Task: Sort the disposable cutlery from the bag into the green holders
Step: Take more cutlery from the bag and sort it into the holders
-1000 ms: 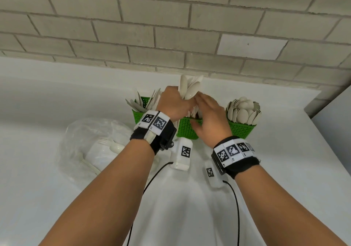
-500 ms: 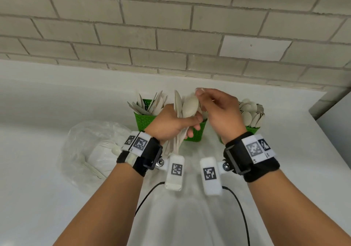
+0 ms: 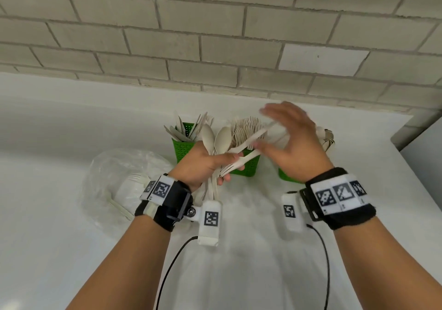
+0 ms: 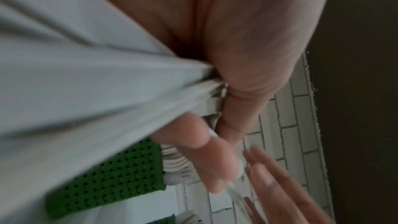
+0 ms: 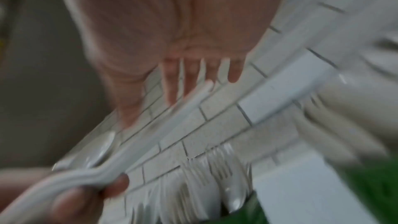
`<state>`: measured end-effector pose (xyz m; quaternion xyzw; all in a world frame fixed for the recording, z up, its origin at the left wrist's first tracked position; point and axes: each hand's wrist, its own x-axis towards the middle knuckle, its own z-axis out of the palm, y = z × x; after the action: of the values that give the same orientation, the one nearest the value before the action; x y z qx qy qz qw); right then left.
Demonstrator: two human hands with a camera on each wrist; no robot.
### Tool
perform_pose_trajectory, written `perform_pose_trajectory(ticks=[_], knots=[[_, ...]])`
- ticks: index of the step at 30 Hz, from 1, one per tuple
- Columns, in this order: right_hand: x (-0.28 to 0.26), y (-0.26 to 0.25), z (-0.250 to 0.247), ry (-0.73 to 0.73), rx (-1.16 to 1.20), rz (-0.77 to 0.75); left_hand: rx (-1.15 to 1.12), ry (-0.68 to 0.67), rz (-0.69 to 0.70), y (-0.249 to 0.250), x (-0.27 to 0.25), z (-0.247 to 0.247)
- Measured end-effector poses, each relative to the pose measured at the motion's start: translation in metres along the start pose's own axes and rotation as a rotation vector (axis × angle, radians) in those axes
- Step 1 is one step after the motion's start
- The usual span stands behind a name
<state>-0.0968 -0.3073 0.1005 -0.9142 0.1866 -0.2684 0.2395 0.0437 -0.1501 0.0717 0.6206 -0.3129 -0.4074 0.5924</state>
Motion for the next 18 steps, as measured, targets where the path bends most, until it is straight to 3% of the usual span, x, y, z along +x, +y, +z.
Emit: perform_pose_trajectory(ticks=[2,3,6,10,18], knots=[[-0.006,-0.007,0.002,-0.264,-0.278,-0.127,0.045,-0.003,-0.003,0.001,0.000,-0.001],[-0.009,-0.008,0.006,-0.307,-0.333,-0.147,0.060,-0.003,-0.009,0.001,0.000,-0.001],[-0.015,-0.004,0.009,-0.276,-0.284,-0.118,0.004,0.051,-0.055,0.001,0.000,-0.003],[-0.020,0.001,0.011,-0.400,-0.196,-0.024,-0.122,0.145,-0.082,-0.001,0.000,-0.008],[-0.030,-0.001,0.024,-0.363,0.019,0.067,-0.164,0.150,0.013,0.001,0.002,-0.007]])
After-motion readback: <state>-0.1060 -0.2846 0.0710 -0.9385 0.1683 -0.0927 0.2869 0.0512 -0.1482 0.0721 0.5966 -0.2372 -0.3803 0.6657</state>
